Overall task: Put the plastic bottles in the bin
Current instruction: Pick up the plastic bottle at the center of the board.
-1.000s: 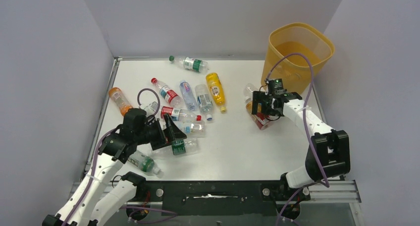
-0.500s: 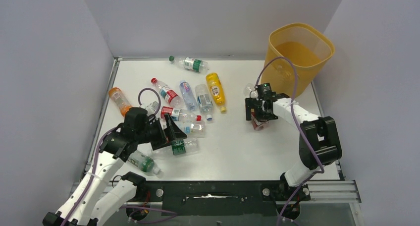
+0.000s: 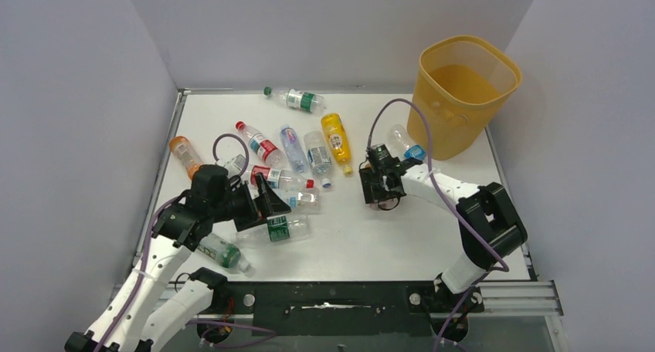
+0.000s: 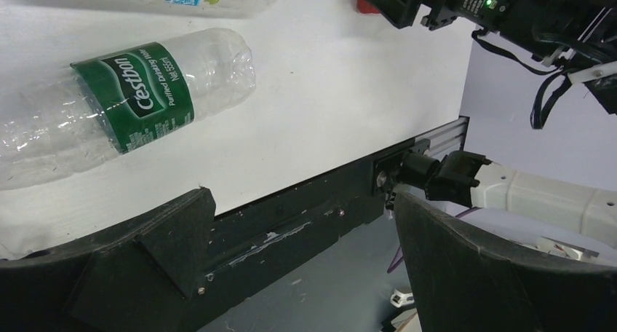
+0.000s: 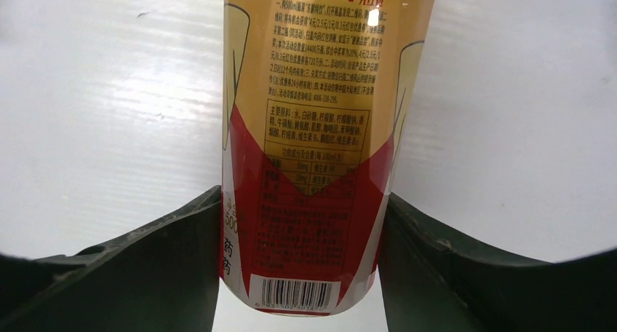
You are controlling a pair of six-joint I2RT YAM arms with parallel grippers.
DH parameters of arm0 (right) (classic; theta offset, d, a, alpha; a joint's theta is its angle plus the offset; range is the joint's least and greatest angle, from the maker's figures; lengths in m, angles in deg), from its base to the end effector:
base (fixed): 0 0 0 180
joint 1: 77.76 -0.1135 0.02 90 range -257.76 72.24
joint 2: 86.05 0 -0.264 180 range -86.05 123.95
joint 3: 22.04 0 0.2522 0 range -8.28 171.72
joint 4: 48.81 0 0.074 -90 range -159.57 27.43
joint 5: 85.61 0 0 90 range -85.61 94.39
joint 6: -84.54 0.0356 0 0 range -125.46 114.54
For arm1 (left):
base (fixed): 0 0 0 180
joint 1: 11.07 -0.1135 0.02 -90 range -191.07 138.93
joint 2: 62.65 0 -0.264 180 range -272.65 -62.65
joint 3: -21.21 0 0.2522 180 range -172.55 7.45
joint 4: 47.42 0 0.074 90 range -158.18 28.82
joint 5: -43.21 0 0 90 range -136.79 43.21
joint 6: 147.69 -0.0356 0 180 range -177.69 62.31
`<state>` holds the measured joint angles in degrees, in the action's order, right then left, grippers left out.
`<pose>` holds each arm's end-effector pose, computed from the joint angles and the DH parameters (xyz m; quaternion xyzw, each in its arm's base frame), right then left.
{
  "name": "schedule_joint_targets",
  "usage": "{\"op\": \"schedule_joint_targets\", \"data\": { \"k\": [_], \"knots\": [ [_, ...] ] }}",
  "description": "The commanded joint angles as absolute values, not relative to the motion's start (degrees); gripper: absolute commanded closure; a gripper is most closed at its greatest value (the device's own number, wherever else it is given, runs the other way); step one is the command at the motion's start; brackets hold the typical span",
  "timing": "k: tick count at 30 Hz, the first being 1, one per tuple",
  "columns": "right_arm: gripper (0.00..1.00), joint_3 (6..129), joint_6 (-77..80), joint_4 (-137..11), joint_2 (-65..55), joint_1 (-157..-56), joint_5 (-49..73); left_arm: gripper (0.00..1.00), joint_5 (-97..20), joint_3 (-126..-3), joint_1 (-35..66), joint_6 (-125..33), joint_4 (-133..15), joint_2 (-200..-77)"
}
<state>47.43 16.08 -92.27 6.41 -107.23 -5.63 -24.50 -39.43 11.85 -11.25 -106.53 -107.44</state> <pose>0.2704 0.1457 0.1788 -0.0497 0.9741 0.0104 0.2203 0.1358 -0.0721 0.2951 -0.1085 0.8974 -0.3674 0.2191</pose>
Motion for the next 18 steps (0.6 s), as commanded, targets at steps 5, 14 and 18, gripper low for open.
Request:
{"op": "schedule_joint_targets", "data": {
  "k": [5, 14, 18],
  "knots": [
    [0.55, 56.01, 18.54, -100.15, 1.88, -113.53, -11.48, 0.02, -24.65, -38.09, 12.14, -10.2, -103.92, -104.86],
    [0.54, 71.61, 16.05, -108.57, -4.1, -113.05, -12.95, 0.03, -24.72, -37.06, 12.14, -10.23, -104.34, -102.69],
    [0.53, 82.37, 13.25, -111.95, -5.13, -111.66, -14.11, 0.03, -24.73, -36.86, 12.14, -10.23, -104.66, -102.14]
  ]
}}
